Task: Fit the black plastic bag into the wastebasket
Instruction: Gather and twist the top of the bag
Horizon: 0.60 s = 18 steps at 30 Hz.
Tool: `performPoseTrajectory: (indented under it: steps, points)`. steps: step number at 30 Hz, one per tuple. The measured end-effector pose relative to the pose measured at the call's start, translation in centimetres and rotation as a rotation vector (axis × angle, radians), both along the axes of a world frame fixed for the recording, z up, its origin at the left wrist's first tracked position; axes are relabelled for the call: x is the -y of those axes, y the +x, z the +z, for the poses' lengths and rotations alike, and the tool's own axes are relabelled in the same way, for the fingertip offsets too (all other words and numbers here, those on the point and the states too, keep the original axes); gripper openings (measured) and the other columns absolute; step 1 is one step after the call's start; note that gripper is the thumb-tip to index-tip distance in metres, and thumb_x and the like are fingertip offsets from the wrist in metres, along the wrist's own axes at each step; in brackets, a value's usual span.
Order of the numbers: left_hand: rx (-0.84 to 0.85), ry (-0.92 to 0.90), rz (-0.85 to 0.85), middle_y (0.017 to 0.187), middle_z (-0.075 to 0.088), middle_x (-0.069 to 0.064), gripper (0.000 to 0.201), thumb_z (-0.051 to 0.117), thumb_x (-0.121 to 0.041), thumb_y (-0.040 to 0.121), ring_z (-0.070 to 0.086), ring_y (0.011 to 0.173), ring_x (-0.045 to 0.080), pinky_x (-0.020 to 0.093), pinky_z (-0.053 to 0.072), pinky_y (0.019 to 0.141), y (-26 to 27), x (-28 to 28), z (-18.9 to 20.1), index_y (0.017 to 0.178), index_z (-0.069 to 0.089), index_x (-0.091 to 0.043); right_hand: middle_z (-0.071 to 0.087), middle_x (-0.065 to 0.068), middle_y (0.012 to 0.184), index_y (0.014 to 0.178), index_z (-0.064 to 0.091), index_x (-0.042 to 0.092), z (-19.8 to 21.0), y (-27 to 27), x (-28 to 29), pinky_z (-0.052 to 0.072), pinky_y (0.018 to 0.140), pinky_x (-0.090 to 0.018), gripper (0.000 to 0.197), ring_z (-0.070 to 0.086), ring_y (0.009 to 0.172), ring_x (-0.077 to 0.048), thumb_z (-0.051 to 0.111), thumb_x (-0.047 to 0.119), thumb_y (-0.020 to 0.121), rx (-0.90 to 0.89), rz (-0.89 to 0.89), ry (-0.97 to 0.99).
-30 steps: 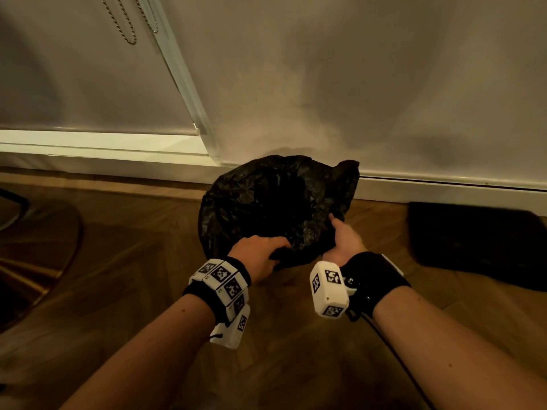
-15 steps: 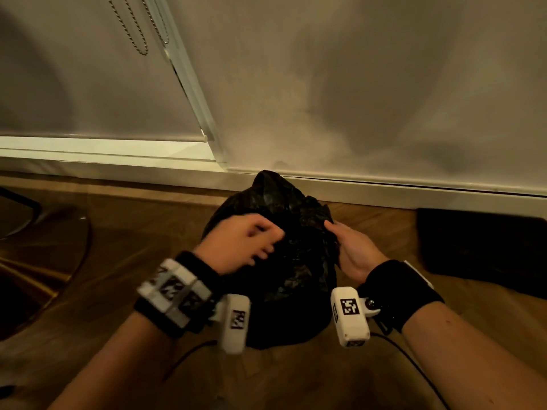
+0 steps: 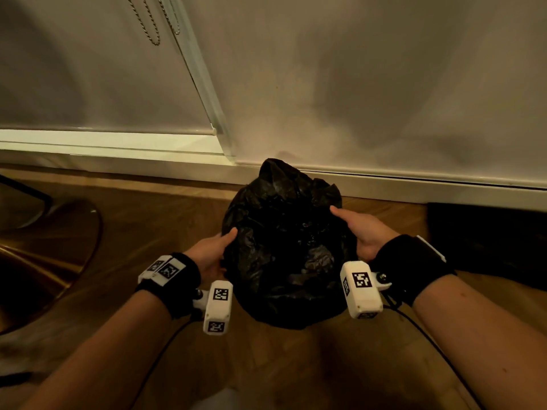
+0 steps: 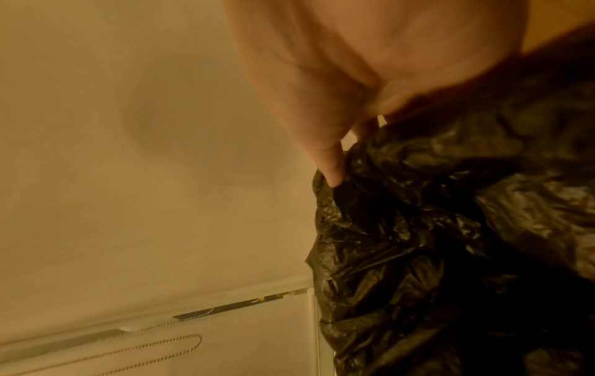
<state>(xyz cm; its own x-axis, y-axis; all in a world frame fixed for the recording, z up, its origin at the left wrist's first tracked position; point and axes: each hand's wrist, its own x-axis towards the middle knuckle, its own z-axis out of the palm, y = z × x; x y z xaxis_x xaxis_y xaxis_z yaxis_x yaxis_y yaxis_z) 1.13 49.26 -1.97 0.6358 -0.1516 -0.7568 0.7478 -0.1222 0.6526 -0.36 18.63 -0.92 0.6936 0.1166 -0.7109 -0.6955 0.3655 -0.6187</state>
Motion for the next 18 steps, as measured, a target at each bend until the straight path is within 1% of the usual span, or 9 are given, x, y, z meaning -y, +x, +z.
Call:
performPoseTrajectory:
  steps: [2,3,5,7,9,11,13,16,18]
  points:
    - [-0.003,0.000,-0.023,0.126,0.064,0.009,0.046,0.052,-0.048,0.091,0.056,0.119,0.031,0.049,0.043,0.103,-0.6,0.4,-0.4,0.128,0.056,-0.020,0.068,-0.013,0.115,0.127,0.059,0.010,-0.1,0.2,0.8,0.053,0.077,-0.038,0.044,0.065,0.103,-0.028,0.061,0.034,0.091,-0.011,0.022,-0.034]
    - [0.000,-0.017,-0.032,0.126,0.064,0.011,0.043,0.054,-0.045,0.092,0.055,0.120,0.033,0.050,0.040,0.105,-0.9,0.5,-0.5,0.126,0.058,-0.019,0.069,-0.013,0.114,0.126,0.060,0.010,-0.1,0.4,1.2,0.053,0.077,-0.038,0.046,0.065,0.102,-0.028,0.062,0.036,0.089,-0.015,0.048,-0.046]
    - [0.017,-0.063,-0.022,0.128,0.062,0.014,0.040,0.054,-0.033,0.094,0.053,0.122,0.037,0.051,0.038,0.107,-1.1,0.5,-0.5,0.129,0.056,-0.015,0.070,-0.012,0.113,0.122,0.064,0.012,0.1,1.0,2.0,0.054,0.077,-0.035,0.048,0.068,0.100,-0.027,0.061,0.045,0.087,-0.012,0.092,-0.028]
    - [0.039,-0.119,-0.011,0.131,0.059,0.017,0.039,0.051,-0.021,0.095,0.055,0.120,0.035,0.047,0.047,0.099,-1.2,0.5,-0.1,0.132,0.052,-0.009,0.070,-0.010,0.115,0.118,0.066,0.015,0.5,1.6,2.3,0.055,0.078,-0.033,0.051,0.069,0.101,-0.025,0.059,0.053,0.085,-0.005,0.136,-0.008]
    - [0.050,-0.172,0.008,0.129,0.060,0.016,0.038,0.050,-0.017,0.095,0.059,0.115,0.031,0.040,0.055,0.087,-1.2,0.8,0.4,0.131,0.052,-0.006,0.068,-0.009,0.120,0.123,0.064,0.015,0.6,2.0,2.4,0.052,0.091,-0.035,0.056,0.064,0.112,-0.025,0.060,0.055,0.083,0.012,0.188,-0.057]
    - [0.060,-0.203,0.042,0.126,0.063,0.013,0.038,0.051,-0.023,0.095,0.061,0.113,0.028,0.039,0.055,0.086,-1.4,1.0,0.6,0.130,0.054,-0.008,0.067,-0.007,0.122,0.127,0.061,0.014,0.7,2.4,2.6,0.044,0.103,-0.037,0.058,0.060,0.116,-0.023,0.062,0.052,0.083,0.030,0.250,-0.133]
    - [0.075,-0.209,0.063,0.125,0.064,0.009,0.039,0.049,-0.033,0.095,0.061,0.113,0.024,0.036,0.052,0.089,-1.3,1.3,0.5,0.129,0.055,-0.013,0.069,-0.006,0.119,0.126,0.061,0.012,0.8,2.7,2.9,0.042,0.105,-0.036,0.052,0.063,0.112,-0.020,0.059,0.045,0.086,0.039,0.281,-0.143]
    - [0.041,-0.208,0.005,0.125,0.064,0.005,0.050,0.038,-0.049,0.095,0.059,0.113,0.020,0.033,0.049,0.088,-0.9,1.8,0.6,0.127,0.055,-0.015,0.074,-0.008,0.101,0.112,0.064,0.010,0.7,3.2,3.4,0.050,0.092,-0.032,0.034,0.072,0.088,-0.018,0.046,0.035,0.096,0.005,0.271,-0.078]
    - [0.021,-0.212,-0.020,0.122,0.064,0.002,0.056,0.033,-0.056,0.093,0.058,0.113,0.019,0.033,0.048,0.087,-0.5,2.1,0.6,0.127,0.055,-0.018,0.074,-0.010,0.096,0.107,0.064,0.009,0.6,3.5,3.3,0.056,0.081,-0.033,0.035,0.073,0.082,-0.021,0.042,0.034,0.098,-0.023,0.282,-0.038]
